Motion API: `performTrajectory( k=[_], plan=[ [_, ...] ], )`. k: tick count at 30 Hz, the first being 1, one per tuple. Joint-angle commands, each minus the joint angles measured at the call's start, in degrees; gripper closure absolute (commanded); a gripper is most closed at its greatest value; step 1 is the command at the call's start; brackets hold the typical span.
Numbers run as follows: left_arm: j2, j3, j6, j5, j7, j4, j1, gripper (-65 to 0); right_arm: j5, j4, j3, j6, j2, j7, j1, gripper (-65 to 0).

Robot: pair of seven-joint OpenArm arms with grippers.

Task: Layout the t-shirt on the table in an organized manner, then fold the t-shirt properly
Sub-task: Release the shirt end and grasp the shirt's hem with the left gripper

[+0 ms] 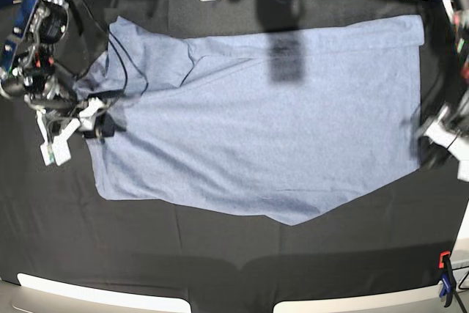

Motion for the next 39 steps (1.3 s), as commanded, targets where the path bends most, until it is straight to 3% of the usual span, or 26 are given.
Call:
performTrajectory(
  k=[1, 5, 12, 15, 17, 20, 23, 25, 30, 32, 35, 39],
  plan=[
    [-1.6, 1.3, 0.8, 0.2, -2.4, -1.6, -3.1, -23.2, 0.9, 1.0, 0.2, 1.1, 0.8, 1.1, 0.5, -22.0],
    [-2.2, 5.4, 1.8, 3.6, -4.5, -16.4, -12.7, -23.2, 0.8, 1.0, 0.2, 1.1, 0.8, 0.7, -1.2, -22.0],
    [-3.6, 5.4, 1.7, 6.1, -9.4, -39.7, -25.3, -23.2, 0.8, 1.0, 0.2, 1.1, 0.8, 0.5, -3.5, -22.0],
    [-3.7, 5.4, 0.3, 6.5, -8.5, -43.8, -26.4, -23.2, 0.9, 1.0, 0.2, 1.1, 0.8, 0.3, -3.5, -22.0],
    [-3.5, 5.4, -3.7, 5.3, -5.4, -44.1, -26.0, -22.3, 0.9, 1.0, 0.2, 1.1, 0.8, 0.3, -3.5, -22.0],
    [-3.4, 5.4, -9.9, 1.7, 0.3, -44.0, -25.1, -15.4, 0.9, 1.0, 0.2, 1.1, 0.8, 0.5, -3.5, -22.0],
    [-3.4, 5.4, -9.9, -0.6, 1.1, -44.0, -24.5, -1.8, 0.9, 1.0, 0.2, 1.1, 0.8, 1.2, -3.5, -22.0],
    [-3.7, 5.4, -9.9, -5.9, 3.4, -43.8, -24.4, 0.0, 1.3, 1.0, 0.2, 1.1, 0.8, 1.1, -3.5, -22.0],
    [-4.8, 5.4, -9.9, -30.6, 25.8, -38.3, -22.4, 0.0, 1.7, 1.0, 0.2, 1.1, 0.8, 1.2, -3.5, -22.0],
    [-4.7, 5.4, -9.9, -38.9, 31.6, -32.5, -18.5, 0.0, 1.7, 1.0, 0.2, 1.1, 0.8, 1.2, -3.5, -22.0],
    [-4.3, 5.4, -9.9, -43.8, 32.9, -21.6, -9.7, 0.0, 1.7, 1.0, 0.2, 1.1, 0.8, 1.2, -3.5, -22.0],
    [-3.4, 5.4, -9.9, -44.2, 27.8, -4.4, 3.7, 0.0, 1.7, 1.0, 0.2, 1.1, 0.8, 1.3, -3.5, -22.0]
  ],
)
